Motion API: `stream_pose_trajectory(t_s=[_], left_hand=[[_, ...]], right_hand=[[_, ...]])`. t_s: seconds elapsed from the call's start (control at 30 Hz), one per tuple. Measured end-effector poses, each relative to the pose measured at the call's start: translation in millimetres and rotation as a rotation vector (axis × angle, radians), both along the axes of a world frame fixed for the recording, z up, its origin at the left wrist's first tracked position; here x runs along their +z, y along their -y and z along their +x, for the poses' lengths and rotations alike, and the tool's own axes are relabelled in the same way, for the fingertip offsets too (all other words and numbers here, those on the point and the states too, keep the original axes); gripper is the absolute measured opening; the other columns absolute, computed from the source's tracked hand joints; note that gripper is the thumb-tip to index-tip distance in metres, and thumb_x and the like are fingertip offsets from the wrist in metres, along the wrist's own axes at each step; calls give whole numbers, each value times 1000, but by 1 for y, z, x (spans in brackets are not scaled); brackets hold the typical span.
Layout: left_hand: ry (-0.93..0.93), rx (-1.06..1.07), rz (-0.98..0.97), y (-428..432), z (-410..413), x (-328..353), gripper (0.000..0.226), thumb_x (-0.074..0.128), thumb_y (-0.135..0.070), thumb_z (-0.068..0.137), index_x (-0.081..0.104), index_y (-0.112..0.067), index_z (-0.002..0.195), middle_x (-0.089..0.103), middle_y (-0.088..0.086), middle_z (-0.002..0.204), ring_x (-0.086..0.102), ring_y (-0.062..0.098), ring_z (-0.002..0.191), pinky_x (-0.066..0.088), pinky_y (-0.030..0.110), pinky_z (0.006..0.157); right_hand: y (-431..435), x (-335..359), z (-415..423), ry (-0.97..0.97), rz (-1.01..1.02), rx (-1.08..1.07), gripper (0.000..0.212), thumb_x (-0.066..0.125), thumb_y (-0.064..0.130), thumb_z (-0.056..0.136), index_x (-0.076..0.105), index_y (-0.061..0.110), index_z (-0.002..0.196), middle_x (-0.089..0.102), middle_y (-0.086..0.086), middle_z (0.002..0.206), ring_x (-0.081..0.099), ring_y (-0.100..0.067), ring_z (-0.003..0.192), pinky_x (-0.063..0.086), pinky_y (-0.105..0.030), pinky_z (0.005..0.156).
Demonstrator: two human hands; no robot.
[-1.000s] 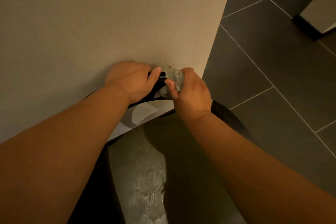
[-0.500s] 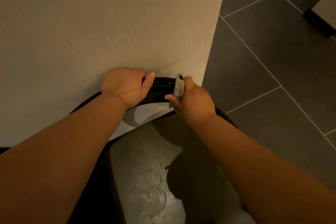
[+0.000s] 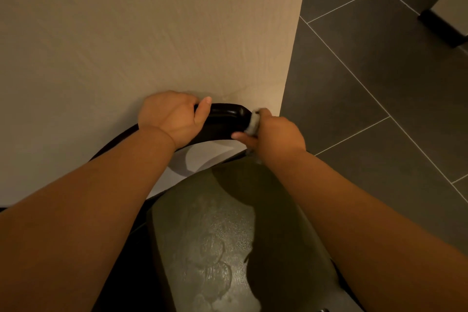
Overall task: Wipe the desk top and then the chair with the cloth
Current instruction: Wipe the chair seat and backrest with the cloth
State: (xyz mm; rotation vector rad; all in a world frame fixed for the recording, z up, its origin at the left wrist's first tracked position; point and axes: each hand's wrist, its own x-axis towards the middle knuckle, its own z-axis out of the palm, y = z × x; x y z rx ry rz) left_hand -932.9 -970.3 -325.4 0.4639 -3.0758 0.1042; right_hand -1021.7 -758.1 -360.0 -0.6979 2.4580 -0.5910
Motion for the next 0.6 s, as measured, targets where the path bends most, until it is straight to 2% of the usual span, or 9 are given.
stream_pose_trajectory(t_s=[0.07,0.13,0.23,0.3,0.37,0.43,0.53,0.6], left_hand=[[18,-2,-11,-1,1,0,62,12,-60,104,55,-26,76,46,-3,62,48,23,59,25,33,54],[26,-4,-23,-2,2,2,56,18,-57,106,55,-26,77,48,-1,64,49,24,61,27,33,55],[30,-6,-23,-3,0,2,57,20,-55,107,53,-23,75,43,-3,62,46,22,59,25,33,54],[24,0,-26,-4,0,1,58,17,-55,107,52,-23,74,41,-4,61,45,22,59,25,33,54],[13,5,-40,-5,0,0,59,13,-55,107,51,-23,73,41,-4,61,45,23,58,25,33,53],[6,14,-33,-7,0,0,53,18,-53,108,50,-25,75,42,-3,62,46,25,59,26,32,54],[-6,28,-35,-7,0,2,47,22,-50,108,49,-26,78,41,-3,62,46,26,60,26,32,54],[-17,32,-38,-8,1,2,47,22,-49,109,49,-27,78,39,-5,61,42,23,58,23,31,52]], right_hand=[[9,7,5,-52,-122,18,74,63,69,86,43,20,137,67,-4,103,66,-25,88,55,-36,72],[8,6,10,-102,-149,-1,64,62,70,86,46,21,124,65,-1,93,63,-21,78,56,-37,67],[-14,-8,12,-134,58,-41,53,59,70,89,40,24,106,57,2,84,56,-18,71,47,-35,59],[-36,-16,15,-181,234,-39,48,59,64,93,36,23,102,60,-2,93,56,-21,76,43,-36,63],[-51,-20,20,-236,327,-21,47,59,60,94,41,19,111,60,-7,110,60,-27,94,44,-38,73],[-53,-25,21,-281,333,-2,60,59,63,92,42,17,125,57,-9,121,60,-31,107,47,-40,83],[-37,-24,15,-242,113,36,75,63,66,89,35,21,142,61,-8,124,64,-30,104,54,-42,82],[-29,-21,10,-184,-17,64,74,64,64,89,33,23,143,63,-5,120,66,-28,98,56,-42,77]])
